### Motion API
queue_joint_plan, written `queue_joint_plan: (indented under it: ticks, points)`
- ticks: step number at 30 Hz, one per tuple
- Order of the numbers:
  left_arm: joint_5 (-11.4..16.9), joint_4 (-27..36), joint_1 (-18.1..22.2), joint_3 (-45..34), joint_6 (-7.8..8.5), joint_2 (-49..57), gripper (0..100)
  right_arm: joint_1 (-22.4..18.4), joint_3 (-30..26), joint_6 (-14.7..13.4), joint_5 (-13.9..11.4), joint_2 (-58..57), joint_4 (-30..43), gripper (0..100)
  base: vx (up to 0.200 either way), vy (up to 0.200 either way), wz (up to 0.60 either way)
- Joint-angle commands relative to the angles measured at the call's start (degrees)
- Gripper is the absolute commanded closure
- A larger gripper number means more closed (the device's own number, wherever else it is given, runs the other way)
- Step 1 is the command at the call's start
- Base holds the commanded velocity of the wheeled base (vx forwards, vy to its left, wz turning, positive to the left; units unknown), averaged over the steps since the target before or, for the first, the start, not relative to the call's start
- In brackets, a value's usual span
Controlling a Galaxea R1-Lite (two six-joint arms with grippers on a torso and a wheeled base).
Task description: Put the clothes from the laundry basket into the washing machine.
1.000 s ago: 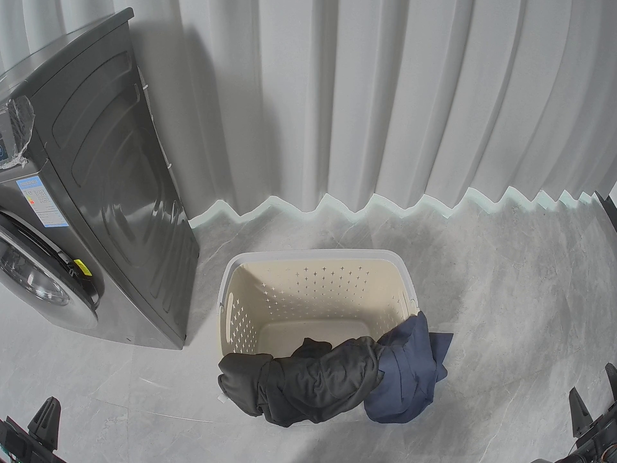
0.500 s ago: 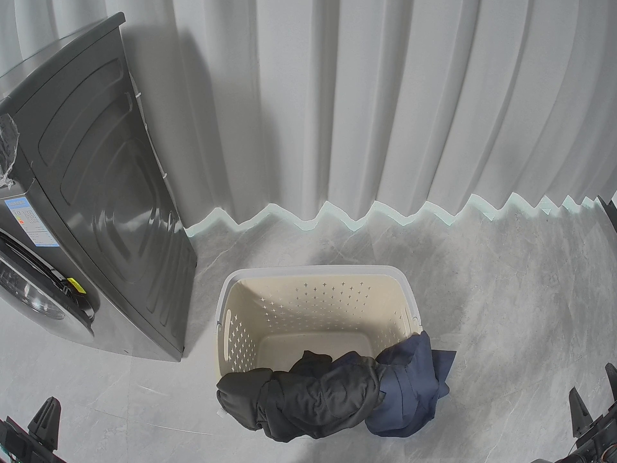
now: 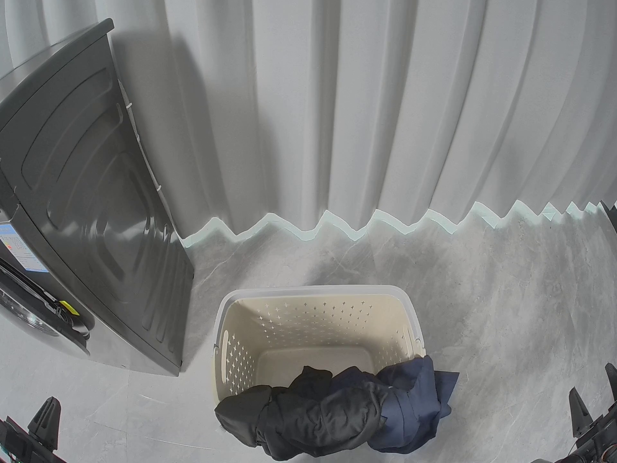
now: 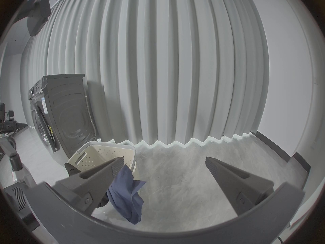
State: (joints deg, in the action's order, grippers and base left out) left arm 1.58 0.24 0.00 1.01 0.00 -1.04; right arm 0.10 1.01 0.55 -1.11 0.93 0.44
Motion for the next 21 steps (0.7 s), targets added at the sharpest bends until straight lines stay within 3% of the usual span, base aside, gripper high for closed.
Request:
queue_joint_plan:
  ticks: [1,21]
  points:
    - [0.0,0.0,0.0,-0.9,0.0,1.0,100,0.0,-0.8,0.0,0.0,-0.6,0.0,0,0.0,0.0,0.0]
    - [0.0,0.0,0.0,-0.9,-0.09,1.0,100,0.0,-0.8,0.0,0.0,-0.6,0.0,0,0.0,0.0,0.0]
